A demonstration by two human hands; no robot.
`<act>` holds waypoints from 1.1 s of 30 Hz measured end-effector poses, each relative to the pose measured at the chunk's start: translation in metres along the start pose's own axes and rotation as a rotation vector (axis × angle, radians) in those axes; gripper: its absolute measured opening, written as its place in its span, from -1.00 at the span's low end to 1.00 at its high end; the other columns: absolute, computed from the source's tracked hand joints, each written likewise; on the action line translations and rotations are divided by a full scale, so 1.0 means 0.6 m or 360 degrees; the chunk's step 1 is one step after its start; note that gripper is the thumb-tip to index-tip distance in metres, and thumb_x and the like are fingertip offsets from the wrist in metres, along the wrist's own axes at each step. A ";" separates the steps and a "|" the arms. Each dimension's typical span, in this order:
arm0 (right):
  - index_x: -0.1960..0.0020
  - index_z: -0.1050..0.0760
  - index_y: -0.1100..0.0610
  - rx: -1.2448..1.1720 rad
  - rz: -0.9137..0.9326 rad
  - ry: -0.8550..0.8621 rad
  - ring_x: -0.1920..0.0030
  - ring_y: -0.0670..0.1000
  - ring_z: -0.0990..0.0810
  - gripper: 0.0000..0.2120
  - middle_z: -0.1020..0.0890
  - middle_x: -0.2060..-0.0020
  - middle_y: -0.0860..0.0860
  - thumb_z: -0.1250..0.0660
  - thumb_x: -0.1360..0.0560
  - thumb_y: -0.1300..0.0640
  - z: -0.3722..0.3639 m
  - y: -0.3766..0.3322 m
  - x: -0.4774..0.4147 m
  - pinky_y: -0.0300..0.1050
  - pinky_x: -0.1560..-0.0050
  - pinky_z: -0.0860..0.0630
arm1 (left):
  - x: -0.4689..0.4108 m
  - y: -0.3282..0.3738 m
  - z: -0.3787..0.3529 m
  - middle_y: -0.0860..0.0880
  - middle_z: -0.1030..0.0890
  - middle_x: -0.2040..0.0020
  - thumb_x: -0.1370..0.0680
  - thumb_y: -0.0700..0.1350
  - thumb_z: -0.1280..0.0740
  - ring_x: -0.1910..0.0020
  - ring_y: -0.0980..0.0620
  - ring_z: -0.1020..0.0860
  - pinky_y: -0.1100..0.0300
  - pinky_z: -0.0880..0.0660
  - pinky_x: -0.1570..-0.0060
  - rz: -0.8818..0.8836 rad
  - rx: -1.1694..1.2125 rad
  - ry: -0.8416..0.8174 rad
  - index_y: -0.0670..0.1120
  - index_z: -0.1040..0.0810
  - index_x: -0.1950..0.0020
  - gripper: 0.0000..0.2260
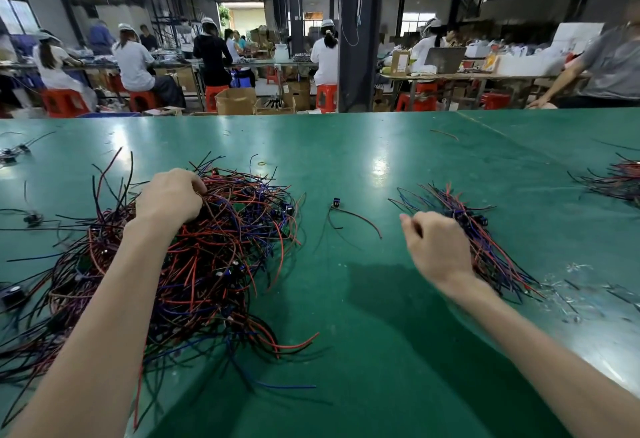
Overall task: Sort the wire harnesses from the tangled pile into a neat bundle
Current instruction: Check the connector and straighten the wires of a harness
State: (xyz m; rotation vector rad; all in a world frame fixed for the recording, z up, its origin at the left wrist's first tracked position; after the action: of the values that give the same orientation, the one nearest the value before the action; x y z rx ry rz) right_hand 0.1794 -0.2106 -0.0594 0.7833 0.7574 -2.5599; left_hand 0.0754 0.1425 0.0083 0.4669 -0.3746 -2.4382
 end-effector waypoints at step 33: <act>0.49 -0.15 0.08 -0.0016 -0.0009 -0.0253 0.49 0.07 -0.34 -0.50 -0.30 0.56 -0.10 -0.23 -0.57 0.02 -0.049 0.002 0.023 -0.13 0.44 -0.15 | 0.009 -0.002 0.077 -0.03 -0.62 0.13 -0.53 -0.12 -0.37 0.42 0.41 -0.52 0.47 -0.48 0.33 -0.0394 0.1021 0.1042 -0.17 -0.62 -0.06 -0.83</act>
State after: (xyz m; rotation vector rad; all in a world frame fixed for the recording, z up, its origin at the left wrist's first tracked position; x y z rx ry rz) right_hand 0.1812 -0.1965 -0.0885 0.5665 0.7223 -2.5840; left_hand 0.0512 0.1472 0.0481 1.6060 -0.8372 -2.1719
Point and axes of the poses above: each hand's wrist, its own x-axis away from the middle knuckle, its own z-axis out of the back of the hand, y = z × x, the point moved 5 cm from there along -x, towards the middle knuckle
